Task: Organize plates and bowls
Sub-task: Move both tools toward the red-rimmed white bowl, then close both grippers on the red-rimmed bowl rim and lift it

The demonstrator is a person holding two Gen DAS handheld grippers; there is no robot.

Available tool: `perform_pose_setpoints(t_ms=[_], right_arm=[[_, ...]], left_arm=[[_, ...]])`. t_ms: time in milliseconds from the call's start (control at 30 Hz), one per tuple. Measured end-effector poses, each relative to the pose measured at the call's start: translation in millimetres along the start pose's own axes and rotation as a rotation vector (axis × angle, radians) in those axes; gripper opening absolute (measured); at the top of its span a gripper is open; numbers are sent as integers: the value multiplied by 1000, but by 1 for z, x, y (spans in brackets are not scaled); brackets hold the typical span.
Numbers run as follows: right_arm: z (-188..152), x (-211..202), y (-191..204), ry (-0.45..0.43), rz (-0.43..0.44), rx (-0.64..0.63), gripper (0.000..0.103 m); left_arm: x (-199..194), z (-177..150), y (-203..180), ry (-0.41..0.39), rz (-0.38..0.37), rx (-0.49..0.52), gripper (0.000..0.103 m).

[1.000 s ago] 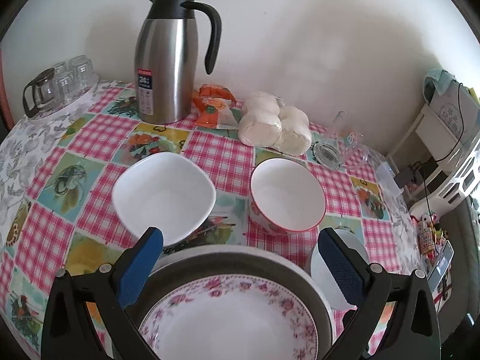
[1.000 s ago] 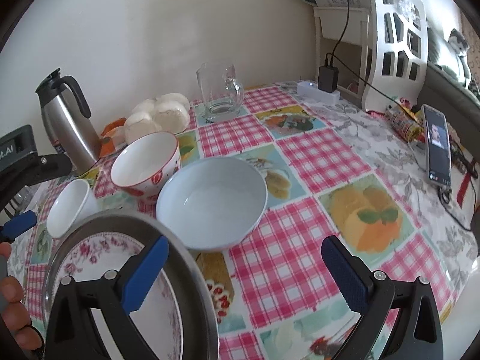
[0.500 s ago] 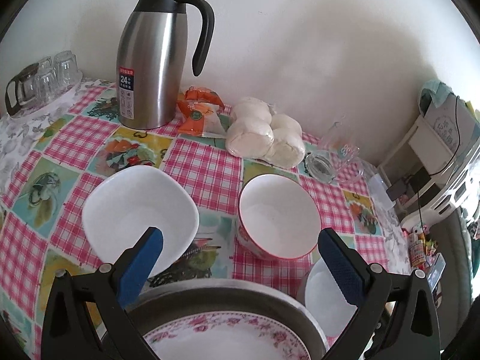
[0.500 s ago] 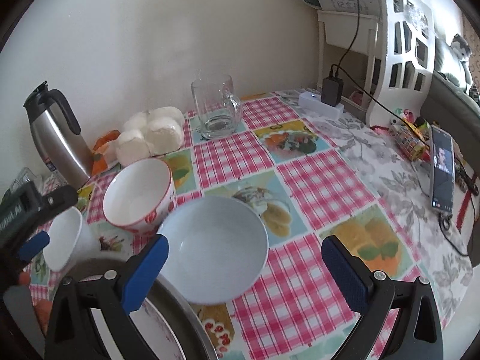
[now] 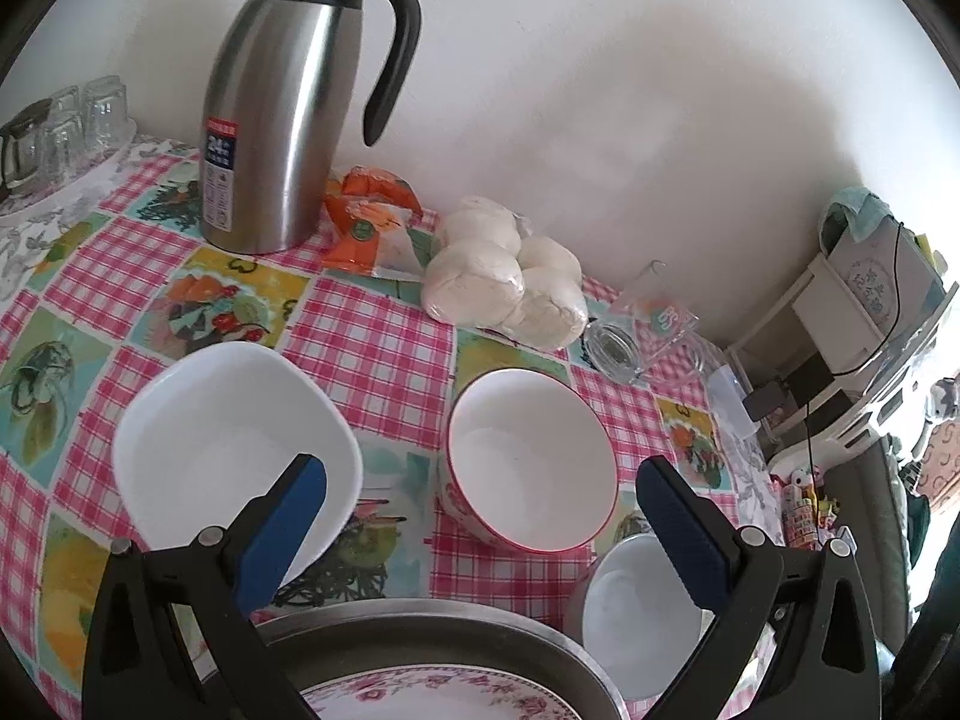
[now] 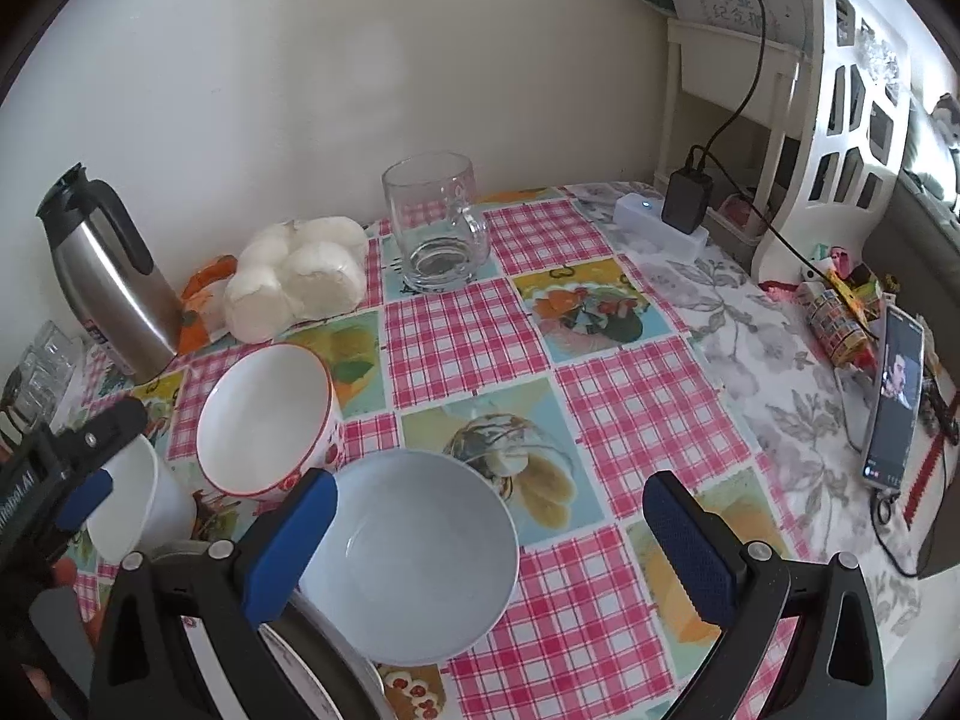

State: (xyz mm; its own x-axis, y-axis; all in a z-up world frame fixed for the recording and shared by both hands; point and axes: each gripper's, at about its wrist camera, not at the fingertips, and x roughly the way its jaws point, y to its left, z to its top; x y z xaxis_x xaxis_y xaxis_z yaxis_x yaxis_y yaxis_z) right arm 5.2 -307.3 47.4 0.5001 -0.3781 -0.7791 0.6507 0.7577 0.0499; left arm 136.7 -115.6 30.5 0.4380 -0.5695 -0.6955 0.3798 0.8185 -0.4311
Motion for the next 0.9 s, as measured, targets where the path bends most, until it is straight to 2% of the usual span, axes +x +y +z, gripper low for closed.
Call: perform_pose_setpoints(t_ms=[333,500,667,900], right_arm=[[47,-9,20,-44,14,-48,103],[56,2,31,-42,68,-50,103],[55,26,36,-1,88,-27,103],[45,54,45,42,68,-56,103]], left_arm=[[15,3,6,31,-64,-29,103],[20,5,8,45,-64,-28,103],[21,8,6,72,-139,-31,103],[21,9,2,58,-68,-2,102]])
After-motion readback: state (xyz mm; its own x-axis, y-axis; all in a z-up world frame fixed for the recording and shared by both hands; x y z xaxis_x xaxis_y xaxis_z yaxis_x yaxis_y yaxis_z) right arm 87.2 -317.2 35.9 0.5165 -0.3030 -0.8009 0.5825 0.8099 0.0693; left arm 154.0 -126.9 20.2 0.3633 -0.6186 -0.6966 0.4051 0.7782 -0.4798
